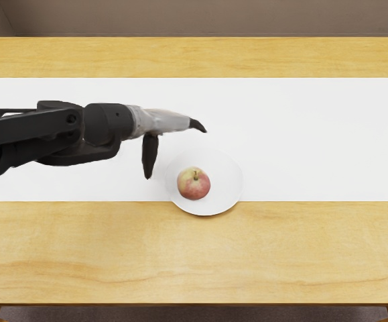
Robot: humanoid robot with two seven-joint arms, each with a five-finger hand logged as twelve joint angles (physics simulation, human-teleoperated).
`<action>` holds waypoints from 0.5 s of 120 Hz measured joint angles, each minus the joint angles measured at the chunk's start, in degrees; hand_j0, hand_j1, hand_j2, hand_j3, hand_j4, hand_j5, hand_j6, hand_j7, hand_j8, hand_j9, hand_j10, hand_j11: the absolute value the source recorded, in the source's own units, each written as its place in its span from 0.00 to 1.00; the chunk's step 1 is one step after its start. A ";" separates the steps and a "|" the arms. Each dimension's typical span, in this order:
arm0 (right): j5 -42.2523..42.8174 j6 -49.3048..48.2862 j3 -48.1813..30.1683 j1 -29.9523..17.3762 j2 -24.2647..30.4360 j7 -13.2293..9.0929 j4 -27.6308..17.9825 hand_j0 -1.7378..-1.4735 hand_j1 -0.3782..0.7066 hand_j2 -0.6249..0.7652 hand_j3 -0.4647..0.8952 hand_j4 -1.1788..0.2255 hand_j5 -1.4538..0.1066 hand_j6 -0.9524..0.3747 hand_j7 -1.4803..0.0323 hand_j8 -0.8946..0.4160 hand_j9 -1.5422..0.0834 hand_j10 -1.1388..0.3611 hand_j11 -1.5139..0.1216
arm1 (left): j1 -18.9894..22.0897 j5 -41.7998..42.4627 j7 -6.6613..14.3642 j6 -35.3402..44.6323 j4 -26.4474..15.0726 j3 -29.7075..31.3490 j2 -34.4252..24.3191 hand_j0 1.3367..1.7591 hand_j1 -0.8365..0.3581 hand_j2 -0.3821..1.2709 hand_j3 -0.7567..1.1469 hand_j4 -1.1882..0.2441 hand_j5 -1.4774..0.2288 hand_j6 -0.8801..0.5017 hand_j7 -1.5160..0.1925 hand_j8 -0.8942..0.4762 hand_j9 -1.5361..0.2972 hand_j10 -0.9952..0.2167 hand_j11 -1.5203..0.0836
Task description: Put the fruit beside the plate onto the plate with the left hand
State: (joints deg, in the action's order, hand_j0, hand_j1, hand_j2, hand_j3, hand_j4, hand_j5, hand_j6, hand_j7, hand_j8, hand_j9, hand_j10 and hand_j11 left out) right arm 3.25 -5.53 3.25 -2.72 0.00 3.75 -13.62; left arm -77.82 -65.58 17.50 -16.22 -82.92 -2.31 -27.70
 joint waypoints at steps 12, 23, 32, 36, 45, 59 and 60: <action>0.00 0.00 -0.04 0.04 0.00 -0.01 0.00 0.30 0.04 0.45 0.34 0.83 0.92 0.71 0.97 0.67 0.94 0.75 0.91 | 0.59 9.09 -0.07 -10.70 0.05 -7.45 -7.68 0.76 0.91 0.26 0.40 0.79 0.80 0.61 0.82 0.63 0.77 0.77 0.87; 0.00 -0.01 -0.07 0.07 0.00 0.01 -0.01 0.30 0.04 0.45 0.34 0.83 0.92 0.71 0.97 0.67 0.94 0.75 0.91 | 0.71 21.11 0.05 -15.44 0.22 -13.44 -17.55 0.76 0.94 0.25 0.40 0.80 0.82 0.62 0.84 0.63 0.80 0.78 0.90; 0.00 -0.01 -0.09 0.13 0.00 0.01 0.00 0.30 0.04 0.45 0.34 0.83 0.92 0.71 0.97 0.67 0.94 0.75 0.91 | 0.93 30.39 0.20 -17.16 0.33 -15.69 -22.52 0.76 0.96 0.24 0.40 0.81 0.83 0.62 0.86 0.64 0.81 0.79 0.91; 0.01 0.00 -0.10 0.16 0.00 0.00 0.02 0.30 0.04 0.45 0.34 0.83 0.92 0.71 0.97 0.67 0.94 0.75 0.91 | 1.12 33.97 0.24 -17.61 0.37 -16.22 -25.13 0.76 0.96 0.24 0.40 0.81 0.84 0.62 0.86 0.64 0.81 0.80 0.92; 0.02 0.04 -0.09 0.21 0.00 0.01 0.05 0.30 0.04 0.45 0.34 0.83 0.92 0.71 0.97 0.67 0.94 0.75 0.91 | 3.23 40.46 0.29 -18.21 0.45 -16.81 -28.90 0.76 0.97 0.24 0.40 0.82 0.85 0.63 0.87 0.64 0.82 0.80 0.93; 0.04 0.07 -0.09 0.24 0.00 0.01 0.08 0.30 0.04 0.45 0.34 0.83 0.92 0.71 0.97 0.67 0.94 0.75 0.91 | 6.99 44.75 0.32 -18.62 0.53 -17.12 -30.27 0.76 0.98 0.24 0.40 0.82 0.85 0.63 0.88 0.64 0.83 0.81 0.94; 0.03 0.07 -0.09 0.24 0.00 0.01 0.08 0.30 0.04 0.45 0.34 0.83 0.92 0.71 0.97 0.67 0.94 0.75 0.91 | 6.99 44.91 0.33 -18.63 0.53 -17.13 -30.44 0.76 0.98 0.24 0.40 0.82 0.85 0.63 0.88 0.64 0.83 0.81 0.94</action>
State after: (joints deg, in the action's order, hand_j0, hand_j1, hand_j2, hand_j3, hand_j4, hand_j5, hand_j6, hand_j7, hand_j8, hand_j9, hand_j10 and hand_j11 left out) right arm 3.29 -5.46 3.16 -2.48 0.00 3.76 -13.55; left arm -70.83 -20.66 17.83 -34.85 -82.39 -19.44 -58.14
